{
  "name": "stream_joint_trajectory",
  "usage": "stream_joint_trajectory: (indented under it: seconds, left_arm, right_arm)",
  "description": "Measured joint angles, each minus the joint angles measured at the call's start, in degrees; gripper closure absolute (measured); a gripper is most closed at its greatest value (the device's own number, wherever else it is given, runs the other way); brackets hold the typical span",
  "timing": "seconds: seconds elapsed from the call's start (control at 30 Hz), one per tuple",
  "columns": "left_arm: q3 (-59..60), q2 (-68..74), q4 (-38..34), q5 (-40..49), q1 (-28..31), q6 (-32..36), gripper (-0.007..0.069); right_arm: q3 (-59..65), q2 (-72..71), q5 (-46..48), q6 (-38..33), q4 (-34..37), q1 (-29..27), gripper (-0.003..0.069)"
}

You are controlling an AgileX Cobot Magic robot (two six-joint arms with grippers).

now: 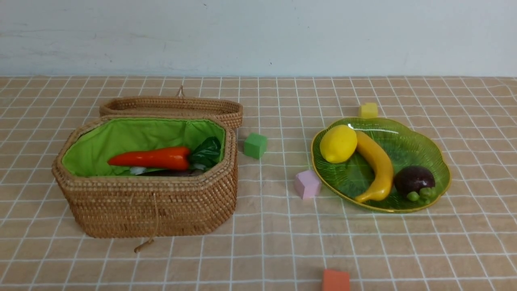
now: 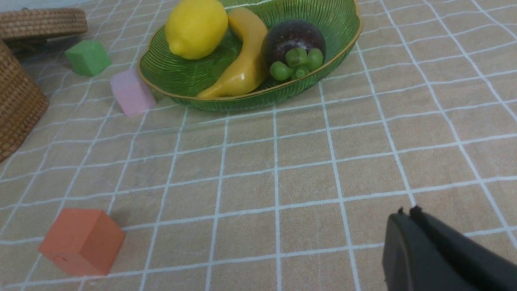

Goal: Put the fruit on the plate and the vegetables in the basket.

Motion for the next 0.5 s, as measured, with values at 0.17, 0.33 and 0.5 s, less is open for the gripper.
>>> stream_joint_trajectory:
  seconds: [0.17,0.33,0.5]
  left_arm:
    - [0.00,0.00,0.00,0.00,0.00,0.00,0.0565]
    - [0.00,0.00,0.00,0.03,0.00,0.00,0.0561]
    - [0.19,0.00,0.13,-0.03,0.08,0.07,0.0553]
  right_arm:
    - [0.00,0.00,0.00,0.04,0.00,0.00,0.0664]
    - [0.00,0.00,0.00,0.04,0.00,0.00,0.0662]
    - [0.00,0.00,0.00,0.04,0.00,0.00,0.0662]
